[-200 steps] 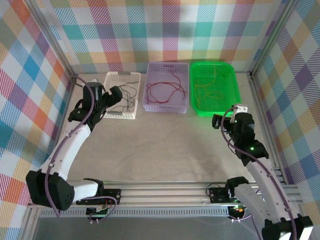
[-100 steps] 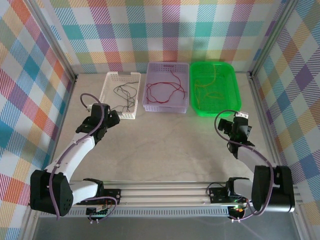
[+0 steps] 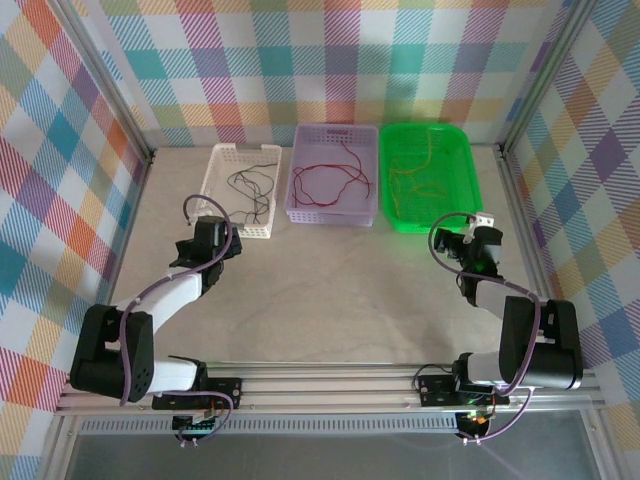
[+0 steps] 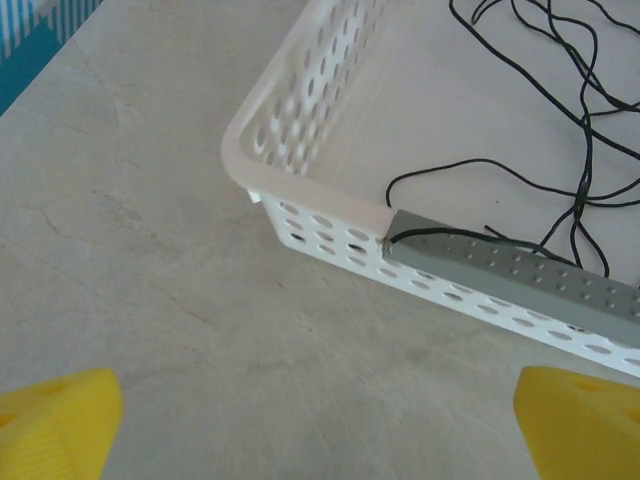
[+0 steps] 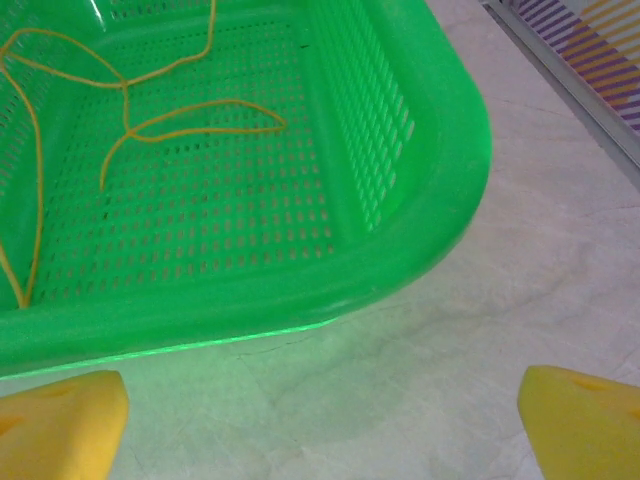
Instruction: Untangle the cables
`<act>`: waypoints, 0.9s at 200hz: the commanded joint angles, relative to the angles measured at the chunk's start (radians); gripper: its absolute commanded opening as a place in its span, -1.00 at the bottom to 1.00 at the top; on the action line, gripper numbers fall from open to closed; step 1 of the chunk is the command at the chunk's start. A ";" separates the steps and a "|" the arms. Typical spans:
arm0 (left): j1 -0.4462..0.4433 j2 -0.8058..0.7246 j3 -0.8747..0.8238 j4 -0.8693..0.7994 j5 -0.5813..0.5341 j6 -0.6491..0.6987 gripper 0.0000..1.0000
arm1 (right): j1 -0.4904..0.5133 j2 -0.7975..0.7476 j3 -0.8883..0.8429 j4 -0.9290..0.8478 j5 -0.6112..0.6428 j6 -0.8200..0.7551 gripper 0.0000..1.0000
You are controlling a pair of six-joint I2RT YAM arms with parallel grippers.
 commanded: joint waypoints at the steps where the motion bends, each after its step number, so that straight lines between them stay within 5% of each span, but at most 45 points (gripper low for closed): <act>1: 0.009 0.008 -0.026 0.168 0.014 0.059 1.00 | -0.012 -0.016 -0.001 0.043 -0.051 -0.016 0.99; 116: 0.085 0.156 -0.074 0.395 0.096 0.136 1.00 | -0.046 -0.101 -0.118 0.187 -0.031 0.033 0.99; 142: 0.096 0.213 -0.100 0.520 0.097 0.147 1.00 | -0.044 -0.115 -0.100 0.147 -0.123 0.050 0.99; 180: 0.116 0.213 -0.086 0.490 0.237 0.178 1.00 | -0.040 0.063 -0.125 0.409 -0.273 0.068 0.99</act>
